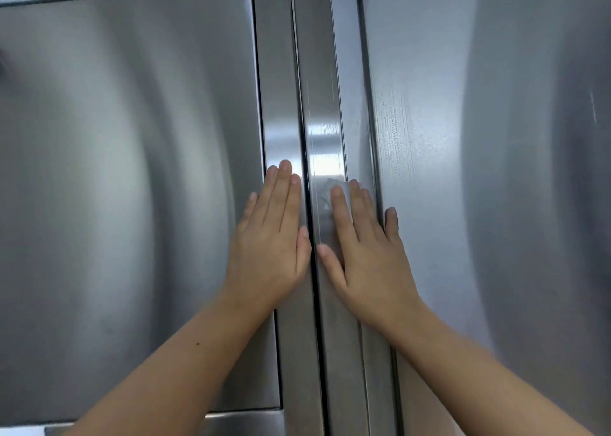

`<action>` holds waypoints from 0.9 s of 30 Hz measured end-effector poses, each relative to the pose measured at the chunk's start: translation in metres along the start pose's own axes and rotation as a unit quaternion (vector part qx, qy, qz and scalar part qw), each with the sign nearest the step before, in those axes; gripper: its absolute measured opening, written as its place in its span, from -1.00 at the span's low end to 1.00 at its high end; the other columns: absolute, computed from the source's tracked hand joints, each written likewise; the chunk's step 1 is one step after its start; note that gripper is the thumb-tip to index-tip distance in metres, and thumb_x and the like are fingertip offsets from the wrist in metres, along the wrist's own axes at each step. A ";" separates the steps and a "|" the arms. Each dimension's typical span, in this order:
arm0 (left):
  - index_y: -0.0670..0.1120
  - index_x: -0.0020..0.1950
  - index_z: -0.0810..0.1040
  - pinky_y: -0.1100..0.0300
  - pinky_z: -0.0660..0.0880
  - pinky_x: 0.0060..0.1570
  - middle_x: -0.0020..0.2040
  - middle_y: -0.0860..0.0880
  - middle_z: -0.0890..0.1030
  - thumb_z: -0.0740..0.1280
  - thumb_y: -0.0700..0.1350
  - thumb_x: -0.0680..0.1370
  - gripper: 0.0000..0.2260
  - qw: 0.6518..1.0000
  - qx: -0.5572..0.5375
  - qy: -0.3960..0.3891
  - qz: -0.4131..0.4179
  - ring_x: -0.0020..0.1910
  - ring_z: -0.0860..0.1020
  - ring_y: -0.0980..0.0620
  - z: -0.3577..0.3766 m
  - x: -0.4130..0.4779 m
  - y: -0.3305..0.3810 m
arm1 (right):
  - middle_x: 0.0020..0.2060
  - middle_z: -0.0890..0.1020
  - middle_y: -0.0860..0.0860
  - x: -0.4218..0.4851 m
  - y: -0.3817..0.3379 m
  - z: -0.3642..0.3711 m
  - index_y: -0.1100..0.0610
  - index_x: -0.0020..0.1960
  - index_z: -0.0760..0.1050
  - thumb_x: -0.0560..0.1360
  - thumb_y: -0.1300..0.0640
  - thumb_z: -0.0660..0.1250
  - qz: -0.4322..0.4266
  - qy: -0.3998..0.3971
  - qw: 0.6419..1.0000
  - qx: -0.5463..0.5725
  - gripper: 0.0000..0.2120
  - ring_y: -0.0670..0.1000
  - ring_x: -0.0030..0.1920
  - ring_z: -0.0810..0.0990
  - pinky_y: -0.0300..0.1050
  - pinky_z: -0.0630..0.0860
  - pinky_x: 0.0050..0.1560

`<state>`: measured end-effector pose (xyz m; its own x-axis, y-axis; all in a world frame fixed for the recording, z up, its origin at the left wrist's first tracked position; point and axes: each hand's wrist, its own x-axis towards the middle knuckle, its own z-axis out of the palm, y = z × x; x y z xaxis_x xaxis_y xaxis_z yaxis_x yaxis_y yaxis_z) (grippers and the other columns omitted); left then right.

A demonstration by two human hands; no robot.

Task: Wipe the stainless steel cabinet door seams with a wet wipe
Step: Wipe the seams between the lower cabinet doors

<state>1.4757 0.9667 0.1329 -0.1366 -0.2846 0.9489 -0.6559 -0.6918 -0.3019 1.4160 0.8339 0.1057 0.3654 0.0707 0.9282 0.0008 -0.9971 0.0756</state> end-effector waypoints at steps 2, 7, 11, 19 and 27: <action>-0.31 0.42 0.25 -0.07 0.14 0.32 0.44 -0.25 0.25 0.08 -0.14 0.48 -0.48 1.000 -0.001 -0.001 -0.002 0.43 0.15 -0.16 0.000 -0.004 0.002 | 0.52 -0.09 0.11 0.004 0.002 -0.003 -0.03 0.44 -0.38 0.58 -0.17 -0.11 -0.005 0.005 1.000 -0.002 -0.40 0.03 0.51 -0.15 -0.03 -0.32 0.39; -0.31 0.42 0.24 -0.07 0.14 0.33 0.44 -0.26 0.24 0.09 -0.14 0.49 -0.48 1.000 -0.002 -0.007 -0.007 0.43 0.13 -0.16 0.000 -0.010 0.004 | 0.52 -0.08 0.11 0.021 0.001 -0.006 -0.02 0.45 -0.34 0.59 -0.07 0.03 0.000 0.018 1.000 0.015 -0.36 0.03 0.51 -0.15 -0.10 -0.35 0.38; -0.30 0.44 0.20 -0.05 0.13 0.35 0.45 -0.24 0.20 0.07 -0.13 0.50 -0.48 1.000 0.001 -0.021 -0.008 0.45 0.11 -0.14 0.000 -0.016 0.006 | 0.51 0.00 0.18 -0.009 -0.007 0.003 0.06 0.49 -0.23 0.59 -0.09 0.00 0.018 0.009 1.000 0.004 -0.40 0.11 0.51 -0.04 -0.04 -0.28 0.41; -0.28 0.45 0.17 -0.02 0.13 0.37 0.46 -0.23 0.18 0.07 -0.13 0.51 -0.48 0.999 0.001 -0.027 -0.021 0.46 0.07 -0.11 0.002 -0.031 0.013 | 0.42 0.25 0.27 -0.054 -0.009 0.008 0.17 0.47 0.02 0.54 -0.09 0.00 0.019 -0.009 0.998 -0.054 -0.40 0.23 0.42 0.25 0.23 0.08 0.34; -0.28 0.45 0.16 -0.06 0.17 0.38 0.47 -0.22 0.17 0.08 -0.13 0.51 -0.48 0.999 -0.010 -0.026 -0.021 0.46 0.09 -0.10 0.005 -0.043 0.016 | 0.45 0.18 0.26 -0.056 -0.010 0.014 0.16 0.50 -0.03 0.55 -0.10 -0.02 0.023 0.005 0.999 -0.026 -0.39 0.23 0.45 0.18 0.22 0.01 0.35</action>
<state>1.4750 0.9647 0.0869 -0.0708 -0.2899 0.9544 -0.6757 -0.6899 -0.2597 1.4088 0.8394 0.0480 0.3551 0.0247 0.9345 -0.0640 -0.9967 0.0507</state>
